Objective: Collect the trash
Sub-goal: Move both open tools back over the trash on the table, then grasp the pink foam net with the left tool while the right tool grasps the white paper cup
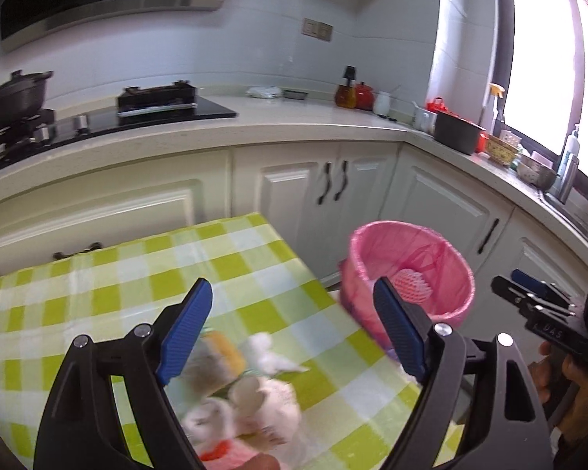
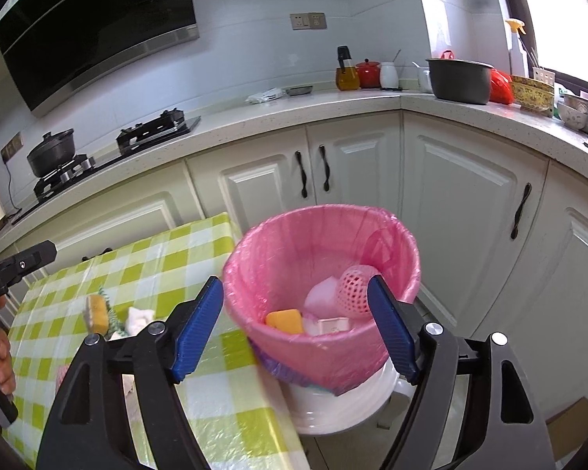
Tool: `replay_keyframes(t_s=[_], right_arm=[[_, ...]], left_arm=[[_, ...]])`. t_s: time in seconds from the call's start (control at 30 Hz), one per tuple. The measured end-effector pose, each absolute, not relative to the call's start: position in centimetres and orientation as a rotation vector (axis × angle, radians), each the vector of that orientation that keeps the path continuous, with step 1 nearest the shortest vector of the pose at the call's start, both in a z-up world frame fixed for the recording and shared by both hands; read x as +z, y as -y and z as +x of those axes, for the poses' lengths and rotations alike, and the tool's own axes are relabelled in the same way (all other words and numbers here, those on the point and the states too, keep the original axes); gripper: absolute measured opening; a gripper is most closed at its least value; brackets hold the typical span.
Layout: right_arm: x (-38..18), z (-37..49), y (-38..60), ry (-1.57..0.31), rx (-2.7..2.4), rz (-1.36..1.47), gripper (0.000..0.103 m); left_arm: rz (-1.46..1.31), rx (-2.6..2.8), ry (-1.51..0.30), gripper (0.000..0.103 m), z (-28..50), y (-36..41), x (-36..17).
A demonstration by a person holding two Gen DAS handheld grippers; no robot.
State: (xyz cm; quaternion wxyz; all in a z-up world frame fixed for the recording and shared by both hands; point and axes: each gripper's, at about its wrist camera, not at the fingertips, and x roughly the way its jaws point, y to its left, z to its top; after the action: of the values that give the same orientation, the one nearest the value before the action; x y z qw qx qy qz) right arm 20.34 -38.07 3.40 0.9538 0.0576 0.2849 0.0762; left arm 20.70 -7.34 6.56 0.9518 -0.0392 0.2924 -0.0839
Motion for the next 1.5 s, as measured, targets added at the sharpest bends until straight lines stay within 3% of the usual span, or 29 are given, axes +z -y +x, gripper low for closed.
replay_keyframes(t_s=[0.3,0.63,1.5], right_arm=[[2.8,17.6,34.7,-0.584,0.207,0.091,0.072],[0.8,15.4,30.9,-0.617,0.263,0.058,0.074],[-0.9,15.7,27.1,-0.670,0.334,0.027,0.075]], left_arm=[[-0.082,-0.072,-0.601,0.084,14.7,0.9,5.3],[-0.100,-0.112,-0.681,0.084,10.9,0.0,1.0],[-0.137,-0.220,-0.888,0.084,13.1,2.0,-7.6]])
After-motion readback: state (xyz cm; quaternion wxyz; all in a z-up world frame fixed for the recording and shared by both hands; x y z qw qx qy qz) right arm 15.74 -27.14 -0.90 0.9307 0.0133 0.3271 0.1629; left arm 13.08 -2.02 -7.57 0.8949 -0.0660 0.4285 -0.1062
